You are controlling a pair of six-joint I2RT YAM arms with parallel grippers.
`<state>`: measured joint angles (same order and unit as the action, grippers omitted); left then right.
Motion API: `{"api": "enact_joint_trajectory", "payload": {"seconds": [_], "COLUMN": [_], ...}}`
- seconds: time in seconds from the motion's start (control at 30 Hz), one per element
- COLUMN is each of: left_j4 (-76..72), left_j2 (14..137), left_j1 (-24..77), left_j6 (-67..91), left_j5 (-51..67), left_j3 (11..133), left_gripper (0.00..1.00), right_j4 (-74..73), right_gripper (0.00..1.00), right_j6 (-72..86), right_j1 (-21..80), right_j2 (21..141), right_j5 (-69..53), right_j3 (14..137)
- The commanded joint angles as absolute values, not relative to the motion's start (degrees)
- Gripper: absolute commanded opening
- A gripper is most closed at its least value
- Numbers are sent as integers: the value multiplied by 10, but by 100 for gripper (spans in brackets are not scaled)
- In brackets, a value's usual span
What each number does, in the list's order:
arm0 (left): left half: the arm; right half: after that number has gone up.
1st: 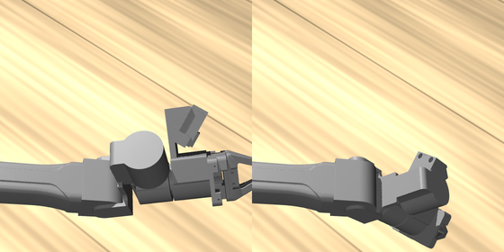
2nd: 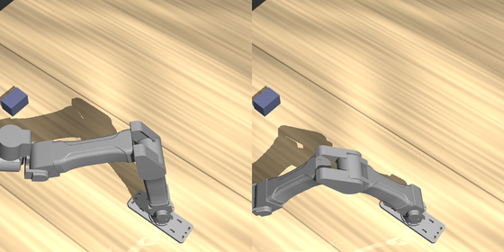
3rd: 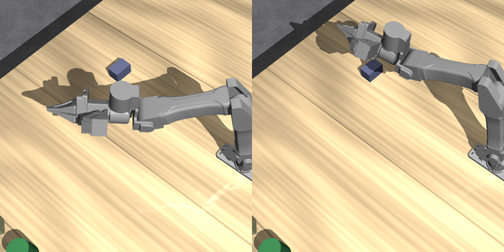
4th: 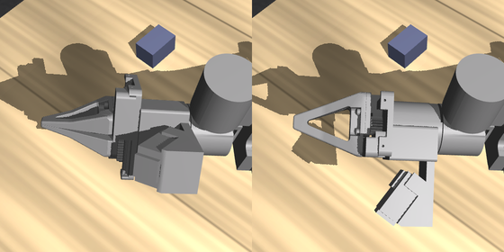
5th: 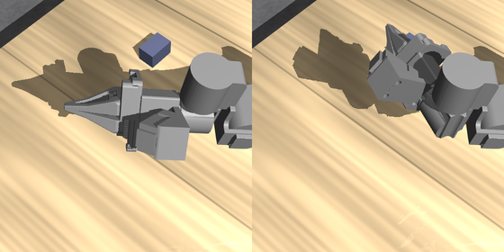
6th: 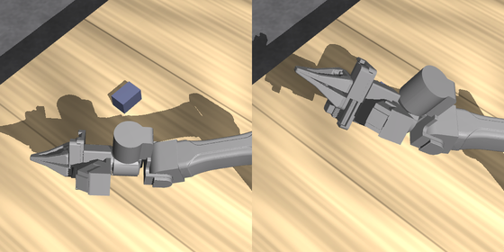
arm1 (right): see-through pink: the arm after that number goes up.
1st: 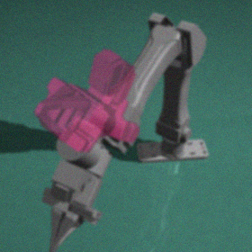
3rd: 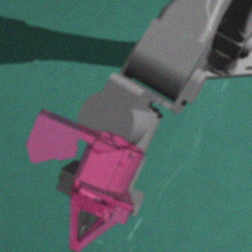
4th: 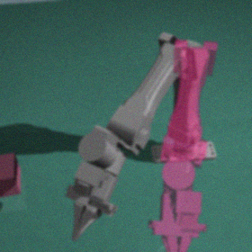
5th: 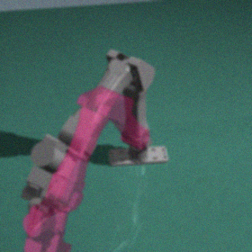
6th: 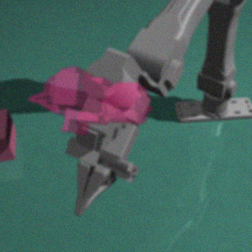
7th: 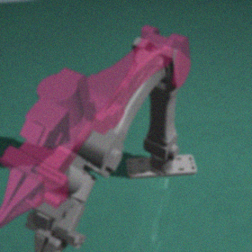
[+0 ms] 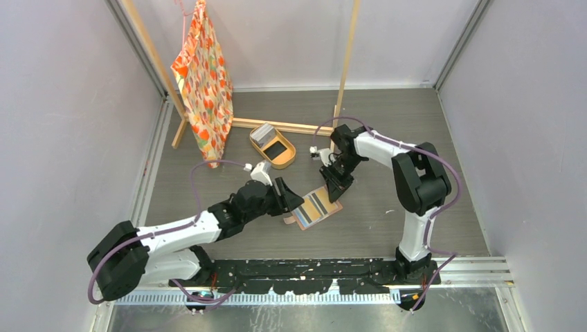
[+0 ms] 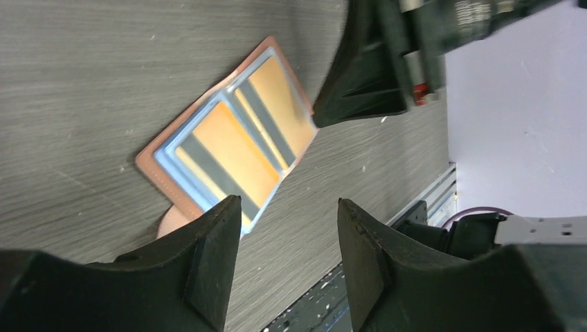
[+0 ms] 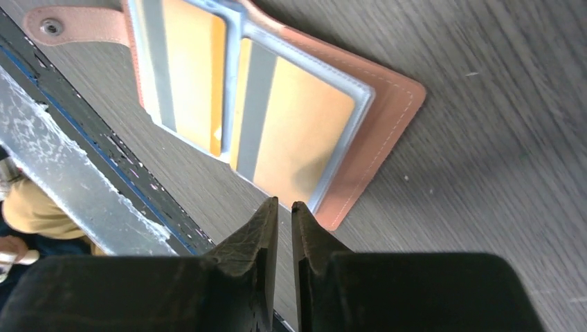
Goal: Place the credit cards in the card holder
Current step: Turn over the card slot in the card holder.
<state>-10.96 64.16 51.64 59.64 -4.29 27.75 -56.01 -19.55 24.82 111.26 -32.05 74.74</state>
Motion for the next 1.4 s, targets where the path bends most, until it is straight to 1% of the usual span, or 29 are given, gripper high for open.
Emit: {"api": "enact_joint_trajectory", "payload": {"seconds": [0.0, 0.13, 0.3, 0.5, 0.63, 0.8, 0.97, 1.17, 1.37], "left_j4": [-166, -231, -277, -298, -296, -300, -288, -224, -225], "left_j2": [656, 705, 769, 805, 806, 817, 816, 777, 777], "left_j1": [519, 519, 519, 519, 519, 519, 518, 519, 519], "left_j6": [630, 656, 676, 692, 695, 695, 696, 675, 676], "left_j5": [-34, -25, -13, -5, -5, -3, -3, -8, -10], "left_j3": [232, 226, 241, 246, 245, 246, 248, 261, 259], "left_gripper": [55, 56, 55, 54, 53, 53, 52, 53, 53], "right_j4": [-507, -493, -497, -496, -499, -523, -526, -528, -529], "right_gripper": [19, 20, 20, 20, 20, 20, 20, 20, 20], "right_j6": [-192, -205, -190, -174, -169, -177, -178, -178, -178], "right_j1": [249, 248, 247, 247, 248, 250, 255, 255, 255], "right_j2": [999, 970, 1019, 1057, 1082, 1114, 1117, 1123, 1122], "right_j5": [-311, -359, -317, -277, -255, -256, -255, -252, -254], "right_j3": [729, 713, 724, 732, 737, 749, 751, 753, 752]}}
